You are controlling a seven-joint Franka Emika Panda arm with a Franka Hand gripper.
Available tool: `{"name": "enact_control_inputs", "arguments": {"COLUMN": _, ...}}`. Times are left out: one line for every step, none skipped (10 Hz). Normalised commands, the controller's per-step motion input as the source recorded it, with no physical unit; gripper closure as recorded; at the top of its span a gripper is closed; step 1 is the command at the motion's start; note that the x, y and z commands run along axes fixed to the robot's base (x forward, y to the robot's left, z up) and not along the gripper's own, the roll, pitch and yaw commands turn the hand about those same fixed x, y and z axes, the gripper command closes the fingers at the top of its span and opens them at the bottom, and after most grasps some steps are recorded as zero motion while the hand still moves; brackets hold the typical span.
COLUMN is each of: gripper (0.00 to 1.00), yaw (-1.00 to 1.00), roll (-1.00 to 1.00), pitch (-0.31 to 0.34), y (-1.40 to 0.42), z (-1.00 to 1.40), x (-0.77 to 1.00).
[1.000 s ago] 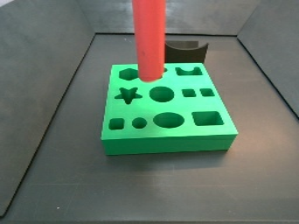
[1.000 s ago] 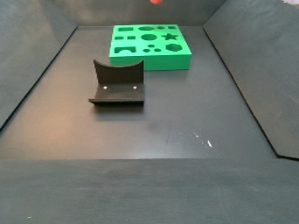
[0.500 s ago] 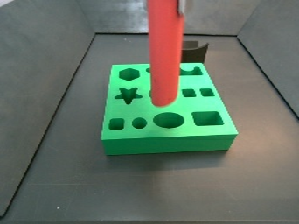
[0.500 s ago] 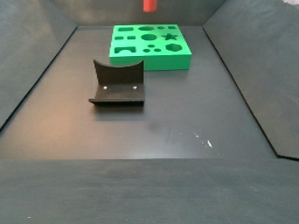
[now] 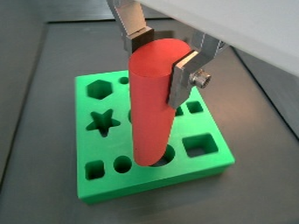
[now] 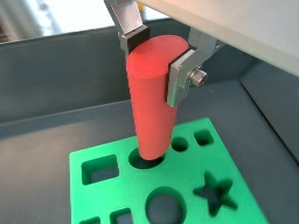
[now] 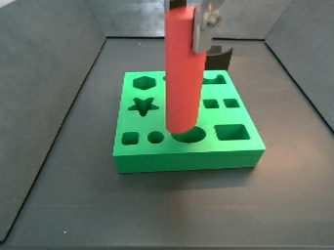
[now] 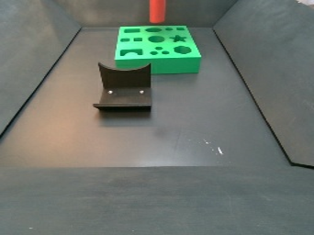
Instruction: Insert the oval object.
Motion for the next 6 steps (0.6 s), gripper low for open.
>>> {"name": "enact_control_inputs", "arguments": {"gripper": 1.0, "yaw": -1.0, "roll": 0.1, "pitch": 0.0, "y": 0.0, "z": -0.22, "x": 0.0}}
{"name": "enact_control_inputs", "arguments": {"gripper": 1.0, "yaw": -0.92, "roll": 0.12, "pitch": 0.089, "y": 0.0, "z": -0.14, "x": 0.0}}
{"name": "enact_control_inputs", "arguments": {"gripper": 1.0, "yaw": -0.89, "roll": 0.13, "pitch": 0.081, "y": 0.0, "z": -0.09, "x": 0.0}}
{"name": "enact_control_inputs", "arguments": {"gripper": 1.0, "yaw": -0.91, "roll": 0.13, "pitch": 0.069, "y": 0.0, "z": -0.08, "x": 0.0}}
{"name": "enact_control_inputs", "arguments": {"gripper": 1.0, "yaw": -0.93, "roll": 0.12, "pitch": 0.044, "y": 0.0, "z": -0.07, "x": 0.0}}
{"name": "enact_control_inputs", "arguments": {"gripper": 1.0, "yaw": -0.89, "roll": 0.15, "pitch": 0.01, "y": 0.0, "z": -0.15, "x": 0.03}}
